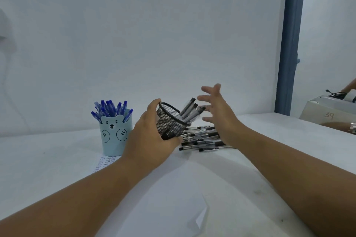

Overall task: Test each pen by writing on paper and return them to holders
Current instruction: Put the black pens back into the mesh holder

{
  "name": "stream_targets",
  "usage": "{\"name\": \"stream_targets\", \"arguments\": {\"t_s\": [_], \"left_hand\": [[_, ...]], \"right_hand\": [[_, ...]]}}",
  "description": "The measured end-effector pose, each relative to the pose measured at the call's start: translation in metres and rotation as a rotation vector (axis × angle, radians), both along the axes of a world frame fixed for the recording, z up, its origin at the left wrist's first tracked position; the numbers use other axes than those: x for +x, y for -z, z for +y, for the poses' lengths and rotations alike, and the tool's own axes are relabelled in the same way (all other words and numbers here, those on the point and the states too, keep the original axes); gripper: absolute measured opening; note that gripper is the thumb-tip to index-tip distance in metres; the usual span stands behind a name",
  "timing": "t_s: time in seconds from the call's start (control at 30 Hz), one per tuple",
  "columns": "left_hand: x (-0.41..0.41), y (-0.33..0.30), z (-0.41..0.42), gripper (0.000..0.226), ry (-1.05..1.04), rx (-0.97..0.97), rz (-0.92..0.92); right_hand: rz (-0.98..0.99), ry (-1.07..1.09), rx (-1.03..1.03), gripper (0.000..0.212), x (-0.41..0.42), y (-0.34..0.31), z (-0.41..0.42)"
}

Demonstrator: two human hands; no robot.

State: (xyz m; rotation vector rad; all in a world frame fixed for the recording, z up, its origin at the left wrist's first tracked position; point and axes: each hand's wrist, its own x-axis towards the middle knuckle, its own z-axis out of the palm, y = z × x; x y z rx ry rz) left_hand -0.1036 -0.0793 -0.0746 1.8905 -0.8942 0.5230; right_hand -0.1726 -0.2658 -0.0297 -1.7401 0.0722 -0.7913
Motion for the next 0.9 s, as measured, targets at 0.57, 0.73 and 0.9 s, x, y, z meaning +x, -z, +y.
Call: {"name": "stream_targets", "arguments": {"t_s": [0.57,0.73,0.9], "left_hand": [[0.013,0.002,0.003,0.101,-0.028,-0.071,0.099],[0.013,0.002,0.003,0.106,-0.039,-0.067,0.128],[0.012,0.001,0.003,0.107,-0.043,-0.056,0.133]], "right_hand": [[0.687,0.013,-1.001,0.029,-0.020,-0.002,-0.044],[0.715,-0.006,-1.042,0.030,-0.020,-0.001,-0.040],[0.757,0.020,-1.091,0.023,-0.023,-0.001,-0.036]]}}
